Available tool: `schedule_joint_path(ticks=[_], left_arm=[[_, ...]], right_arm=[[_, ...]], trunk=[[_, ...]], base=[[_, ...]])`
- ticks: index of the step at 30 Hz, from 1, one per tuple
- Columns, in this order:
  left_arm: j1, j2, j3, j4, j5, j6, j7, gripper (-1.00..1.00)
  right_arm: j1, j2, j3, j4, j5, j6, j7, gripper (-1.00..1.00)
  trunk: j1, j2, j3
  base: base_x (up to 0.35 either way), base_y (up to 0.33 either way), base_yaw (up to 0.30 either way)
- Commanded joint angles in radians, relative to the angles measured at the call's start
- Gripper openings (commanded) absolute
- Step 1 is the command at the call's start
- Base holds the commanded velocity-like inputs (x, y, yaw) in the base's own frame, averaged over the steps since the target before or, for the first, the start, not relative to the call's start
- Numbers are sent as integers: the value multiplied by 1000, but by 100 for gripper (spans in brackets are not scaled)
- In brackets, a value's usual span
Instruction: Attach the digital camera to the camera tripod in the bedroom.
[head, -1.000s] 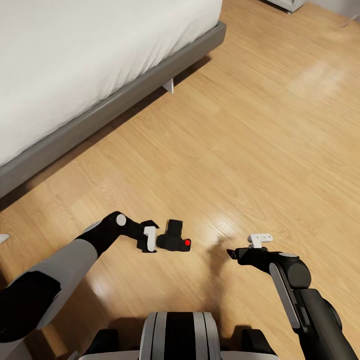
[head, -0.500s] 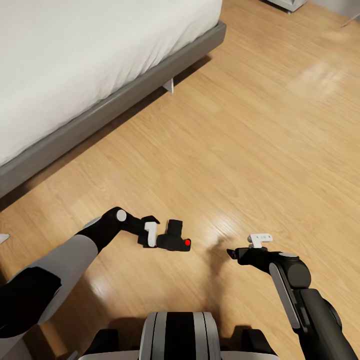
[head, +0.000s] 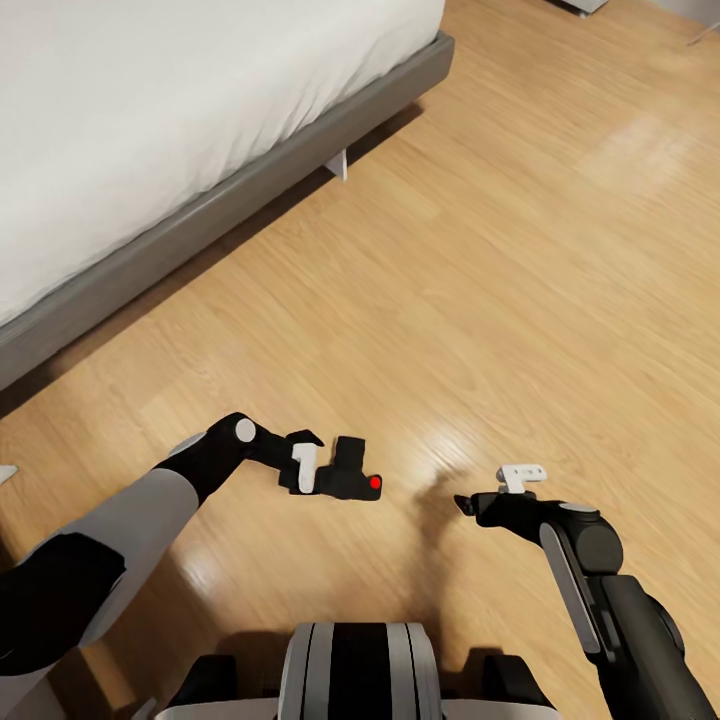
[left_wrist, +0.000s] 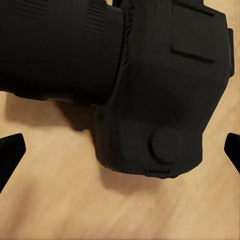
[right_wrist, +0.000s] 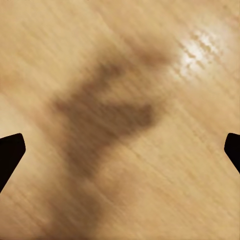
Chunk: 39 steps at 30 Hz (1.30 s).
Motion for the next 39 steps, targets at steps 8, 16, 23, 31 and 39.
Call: schedule_joint_path(ticks=[8,16,23,31,39], left_arm=[[0,-3,-5,-4,-4,-8,0,100],[0,-4,-6,-4,-3,-9,0,100],[0,-6,-6,-4,-3,-9,0,100],[0,-6,-7,-4,-3,-9,0,100],[1,-6,-7,-4,-3,-9,0,100]], right_arm=[[-15,-2,-4,-2,-9,-1,-4,100],[-52,-2,-6,-2,-10,-2,-2,100],[-81,-7,-8,-2,-11,-2,-1,100],[-94,-11,-19,-2,-11,-2,0,100],[-96,-9,-23,-2,-11,-3,0,100]], trunk=[[0,0,-9],[0,0,-12],[0,0,-18],[0,0,-30],[0,0,-38]], base=[[0,0,0],[0,0,0],[0,0,0],[0,0,0],[0,0,0]])
